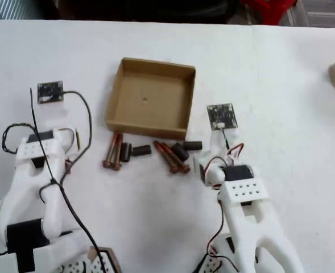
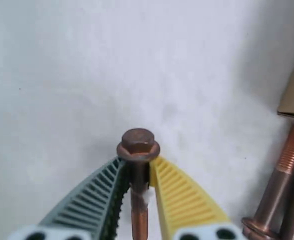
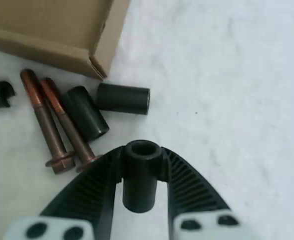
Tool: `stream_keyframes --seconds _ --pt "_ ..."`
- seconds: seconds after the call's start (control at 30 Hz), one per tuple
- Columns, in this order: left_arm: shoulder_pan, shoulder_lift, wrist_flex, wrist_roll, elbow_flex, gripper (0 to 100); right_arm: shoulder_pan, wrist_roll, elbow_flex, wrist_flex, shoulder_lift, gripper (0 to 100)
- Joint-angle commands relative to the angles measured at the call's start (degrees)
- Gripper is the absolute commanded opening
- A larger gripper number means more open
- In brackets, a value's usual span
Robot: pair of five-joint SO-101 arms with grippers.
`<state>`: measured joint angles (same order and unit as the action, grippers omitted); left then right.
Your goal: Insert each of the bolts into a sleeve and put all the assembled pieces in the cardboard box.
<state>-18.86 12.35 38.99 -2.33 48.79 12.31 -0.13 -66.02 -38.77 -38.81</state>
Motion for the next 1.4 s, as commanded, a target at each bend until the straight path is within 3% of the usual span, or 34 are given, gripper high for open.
stream_keyframes --seconds 0.0,0.17,0.43,0.77,1.03,1.27,1.37 --pt "0.22 2.24 -1.76 0.44 -0.53 2 2.33 -4.92 3.25 5.76 -1.71 1.8" --pt "0.22 2.24 -1.76 0.44 -0.53 2 6.02 -12.04 3.25 12.79 -1.71 1.8" --pt "0.22 2.15 -3.69 0.44 -0.35 2 13.32 -12.13 1.41 20.97 -1.63 1.8" --pt "0.31 2.15 -3.69 0.44 -0.35 2 20.18 -12.13 -21.63 69.85 -1.54 1.8" --pt "0.4 2.15 -3.69 0.44 -0.35 2 22.9 -12.13 -23.65 72.75 -1.45 1.8" --pt "0.4 2.15 -6.77 0.44 1.41 2 24.57 -12.13 -29.89 87.69 -1.01 1.7" --pt "0.4 2.24 -6.95 0.44 1.58 2 24.92 -12.13 -29.8 87.25 -0.22 1.7"
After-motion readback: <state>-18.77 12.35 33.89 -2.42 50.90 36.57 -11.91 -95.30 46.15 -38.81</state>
